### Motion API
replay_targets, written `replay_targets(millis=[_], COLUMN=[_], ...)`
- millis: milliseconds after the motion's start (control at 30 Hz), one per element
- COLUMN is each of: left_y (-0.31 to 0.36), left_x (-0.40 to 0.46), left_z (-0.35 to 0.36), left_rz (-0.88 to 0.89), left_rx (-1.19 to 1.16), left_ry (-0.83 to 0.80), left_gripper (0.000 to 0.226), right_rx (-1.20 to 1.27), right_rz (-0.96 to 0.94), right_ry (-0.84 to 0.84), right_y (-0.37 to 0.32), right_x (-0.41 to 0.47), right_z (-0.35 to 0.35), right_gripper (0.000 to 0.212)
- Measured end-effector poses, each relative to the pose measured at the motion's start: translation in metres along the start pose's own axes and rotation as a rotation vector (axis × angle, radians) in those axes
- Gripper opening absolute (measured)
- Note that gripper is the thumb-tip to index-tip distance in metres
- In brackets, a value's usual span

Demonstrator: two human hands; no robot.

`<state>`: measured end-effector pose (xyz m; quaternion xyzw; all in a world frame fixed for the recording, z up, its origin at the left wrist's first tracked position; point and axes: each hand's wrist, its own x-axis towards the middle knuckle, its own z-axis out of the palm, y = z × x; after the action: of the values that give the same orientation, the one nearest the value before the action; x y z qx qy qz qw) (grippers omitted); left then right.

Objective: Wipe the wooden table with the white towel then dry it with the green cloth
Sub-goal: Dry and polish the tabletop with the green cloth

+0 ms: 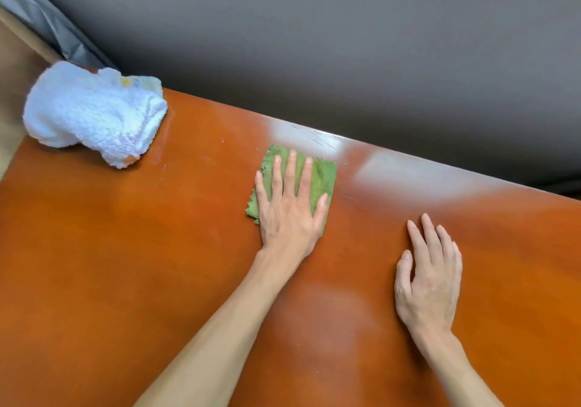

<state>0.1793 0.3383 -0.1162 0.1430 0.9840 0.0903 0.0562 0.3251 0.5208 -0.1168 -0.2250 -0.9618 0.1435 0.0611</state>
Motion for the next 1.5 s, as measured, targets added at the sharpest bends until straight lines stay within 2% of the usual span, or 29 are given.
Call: replay_targets(millis=[133,300,433,533,600,767,933,1033,1233,1333,1433,1500], left_y=[0.059,0.125,0.105,0.057,0.02,-0.089,-0.16,-0.171,-0.115,-0.062,-0.024,-0.026], left_x=[0.047,0.058,0.004,-0.045,-0.082,-0.137,-0.073,-0.012,0.077,0.101,0.077,0.042], left_z=[0.006,0.012,0.014,0.014,0.011,-0.012,-0.031,-0.035,-0.031,-0.027,-0.022,-0.018], left_rz=[-0.041,0.198,0.43,0.478,0.395,-0.142,-0.428,-0.448,-0.186,0.021,0.307,0.483], left_rx=[-0.046,-0.013,0.059,0.072,0.083,0.037,-0.008,-0.058,-0.067,-0.04,0.019,0.051], left_ry=[-0.027,-0.118,-0.156,-0.118,-0.1,-0.052,0.024,0.076,0.057,-0.064,-0.176,-0.185], left_gripper=[0.068,0.066,0.067,0.067,0.068,0.068,0.068,0.068,0.068,0.066,0.065,0.064], right_rx=[0.012,0.161,0.197,0.172,0.156,0.141,0.092,0.048,0.012,0.032,0.015,0.028], right_rz=[0.003,0.077,0.093,0.049,0.064,0.08,0.1,0.122,0.16,0.163,0.167,0.198], right_ry=[0.029,0.083,0.107,0.113,0.087,0.037,0.049,0.037,0.041,0.049,0.057,0.115], right_y=[-0.001,0.0,0.001,0.0,-0.002,-0.012,-0.023,-0.028,-0.028,-0.026,-0.028,-0.03], right_x=[0.0,0.0,-0.001,0.001,0.001,0.002,0.002,0.005,0.006,0.006,0.004,0.014], right_z=[0.002,0.002,0.003,0.002,-0.001,-0.007,-0.01,-0.01,-0.006,-0.005,-0.003,-0.004], right_gripper=[0.05,0.05,0.051,0.05,0.05,0.055,0.059,0.062,0.063,0.061,0.06,0.057])
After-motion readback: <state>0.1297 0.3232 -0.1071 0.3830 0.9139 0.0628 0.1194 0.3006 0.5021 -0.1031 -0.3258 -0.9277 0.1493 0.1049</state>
